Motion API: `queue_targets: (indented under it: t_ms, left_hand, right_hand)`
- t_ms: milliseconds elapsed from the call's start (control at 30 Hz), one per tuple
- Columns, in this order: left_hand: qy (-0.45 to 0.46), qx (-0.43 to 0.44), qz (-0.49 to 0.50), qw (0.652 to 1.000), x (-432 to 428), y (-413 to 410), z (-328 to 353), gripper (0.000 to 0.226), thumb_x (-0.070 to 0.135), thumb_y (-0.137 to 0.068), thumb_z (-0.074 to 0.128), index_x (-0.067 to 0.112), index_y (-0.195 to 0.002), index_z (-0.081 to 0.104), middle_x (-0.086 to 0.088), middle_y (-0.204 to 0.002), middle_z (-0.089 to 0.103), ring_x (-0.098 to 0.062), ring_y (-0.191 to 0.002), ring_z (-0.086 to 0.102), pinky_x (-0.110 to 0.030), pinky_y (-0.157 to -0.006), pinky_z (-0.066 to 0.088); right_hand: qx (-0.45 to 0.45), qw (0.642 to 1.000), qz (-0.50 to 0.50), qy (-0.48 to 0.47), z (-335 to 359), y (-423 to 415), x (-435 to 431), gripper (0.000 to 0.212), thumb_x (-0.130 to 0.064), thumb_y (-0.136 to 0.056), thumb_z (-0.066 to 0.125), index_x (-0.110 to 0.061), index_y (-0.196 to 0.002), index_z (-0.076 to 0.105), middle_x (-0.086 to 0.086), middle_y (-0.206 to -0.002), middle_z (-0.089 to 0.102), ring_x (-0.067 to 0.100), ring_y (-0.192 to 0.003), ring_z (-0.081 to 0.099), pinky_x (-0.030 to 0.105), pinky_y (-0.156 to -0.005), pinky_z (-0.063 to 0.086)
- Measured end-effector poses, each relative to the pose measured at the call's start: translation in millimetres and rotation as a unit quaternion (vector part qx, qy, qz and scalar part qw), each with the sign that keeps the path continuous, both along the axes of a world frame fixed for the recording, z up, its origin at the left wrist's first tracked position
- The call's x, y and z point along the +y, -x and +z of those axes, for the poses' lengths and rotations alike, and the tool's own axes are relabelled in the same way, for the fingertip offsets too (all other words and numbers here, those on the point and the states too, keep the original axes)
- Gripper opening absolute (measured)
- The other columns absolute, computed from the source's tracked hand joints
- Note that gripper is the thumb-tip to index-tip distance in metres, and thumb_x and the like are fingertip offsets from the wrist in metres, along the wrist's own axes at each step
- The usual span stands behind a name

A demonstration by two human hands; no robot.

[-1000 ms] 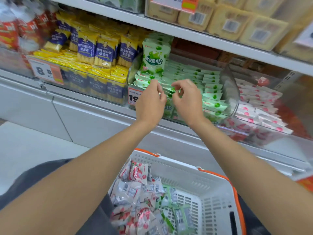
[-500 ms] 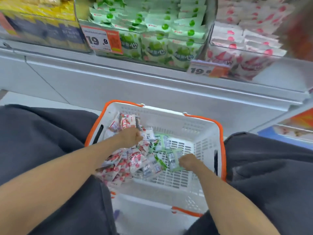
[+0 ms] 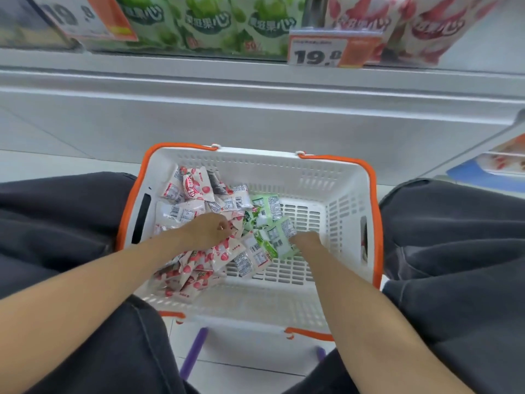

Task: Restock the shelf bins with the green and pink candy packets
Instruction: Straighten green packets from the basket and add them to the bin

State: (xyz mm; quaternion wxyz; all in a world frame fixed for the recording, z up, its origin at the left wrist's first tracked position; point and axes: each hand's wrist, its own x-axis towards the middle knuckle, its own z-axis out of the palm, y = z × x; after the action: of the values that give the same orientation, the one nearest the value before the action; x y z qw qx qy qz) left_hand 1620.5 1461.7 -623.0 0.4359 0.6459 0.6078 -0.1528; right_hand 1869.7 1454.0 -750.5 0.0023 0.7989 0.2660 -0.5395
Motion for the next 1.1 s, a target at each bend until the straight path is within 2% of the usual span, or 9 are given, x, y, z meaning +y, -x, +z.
queue_targets:
  t_ms: [100,200,300,467,567,733,833,933,1100]
  left_hand:
    - [-0.005,0.003,0.002,1.000,5,-2,3,0.008,0.027,-0.097,0.055,0.021,-0.100,0.061,-0.001,-0.106,0.061,-0.018,-0.095,0.060,-0.029,-0.080,0.048]
    - [-0.019,-0.022,0.015,0.999,16,-8,13,0.051,0.020,-0.092,0.065,0.018,-0.139,0.044,-0.006,-0.140,0.050,-0.025,-0.121,0.054,-0.036,-0.095,0.048]
    - [-0.058,-0.128,0.027,0.990,23,-23,45,0.082,0.023,-0.086,0.074,0.021,-0.152,0.026,0.000,-0.154,0.032,-0.022,-0.138,0.037,-0.031,-0.104,0.038]
    - [-0.131,-0.246,0.144,0.950,39,-21,111,0.037,0.042,-0.096,0.057,0.013,-0.118,0.062,-0.004,-0.097,0.066,-0.021,-0.080,0.061,-0.031,-0.064,0.050]
    - [-0.145,-0.259,0.160,0.941,39,-12,141,0.043,0.045,-0.101,0.042,0.009,-0.097,0.065,-0.005,-0.090,0.067,-0.020,-0.086,0.063,-0.015,-0.065,0.045]
    - [-0.225,-0.331,0.252,0.881,41,-10,159,0.042,0.037,-0.104,0.041,0.012,-0.074,0.058,0.004,-0.063,0.058,0.007,-0.054,0.056,-0.009,-0.052,0.044]
    - [-0.242,-0.374,0.335,0.830,54,-4,157,0.040,0.038,-0.101,0.048,0.002,-0.092,0.064,-0.014,-0.085,0.070,-0.016,-0.076,0.069,-0.038,-0.076,0.059]
    - [-0.190,-0.418,0.422,0.782,66,-1,154,0.027,0.030,-0.100,0.052,0.007,-0.114,0.055,-0.017,-0.109,0.068,-0.025,-0.089,0.068,-0.037,-0.078,0.060]
    - [-0.282,-0.317,0.297,0.855,74,8,158,0.080,0.008,-0.088,0.070,0.026,-0.152,0.024,-0.002,-0.148,0.035,-0.018,-0.130,0.041,-0.030,-0.093,0.047]
  right_hand:
    - [0.056,0.997,0.034,-0.034,42,9,31,0.017,-0.003,-0.087,0.068,0.003,-0.096,0.054,0.021,-0.099,0.064,0.028,-0.082,0.068,0.035,-0.072,0.060]
    - [0.101,0.984,0.109,-0.094,114,21,64,0.020,0.002,-0.090,0.061,-0.006,-0.095,0.044,0.020,-0.086,0.057,0.021,-0.053,0.062,0.023,-0.039,0.050]
    - [0.146,0.976,0.108,-0.118,188,39,85,0.007,-0.003,-0.092,0.055,-0.006,-0.094,0.050,0.017,-0.075,0.063,0.013,-0.040,0.059,0.019,-0.040,0.048]
    - [0.139,0.960,0.183,-0.161,276,40,93,0.050,-0.046,-0.103,0.034,-0.003,-0.097,0.060,0.010,-0.068,0.062,0.015,-0.051,0.054,0.024,-0.055,0.046]
    - [0.180,0.933,0.240,-0.200,306,33,87,0.063,-0.064,-0.095,0.032,-0.008,-0.099,0.060,0.007,-0.075,0.060,0.016,-0.064,0.053,0.026,-0.068,0.046]
    - [0.232,0.892,0.259,-0.288,313,47,79,0.013,-0.013,-0.091,0.066,-0.009,-0.103,0.064,0.005,-0.092,0.071,0.013,-0.077,0.068,0.023,-0.068,0.055]
    - [0.278,0.894,0.177,-0.303,307,59,77,0.026,-0.010,-0.087,0.070,-0.006,-0.111,0.061,0.008,-0.098,0.072,0.015,-0.080,0.071,0.028,-0.077,0.059]
    - [0.228,0.902,0.154,-0.332,301,67,82,0.031,-0.005,-0.080,0.076,-0.005,-0.109,0.064,0.008,-0.094,0.071,0.017,-0.079,0.067,0.030,-0.078,0.057]
    - [-0.100,0.796,0.327,-0.500,326,70,98,0.004,-0.009,-0.077,0.069,-0.010,-0.080,0.072,0.003,-0.073,0.067,0.015,-0.068,0.058,0.031,-0.063,0.047]
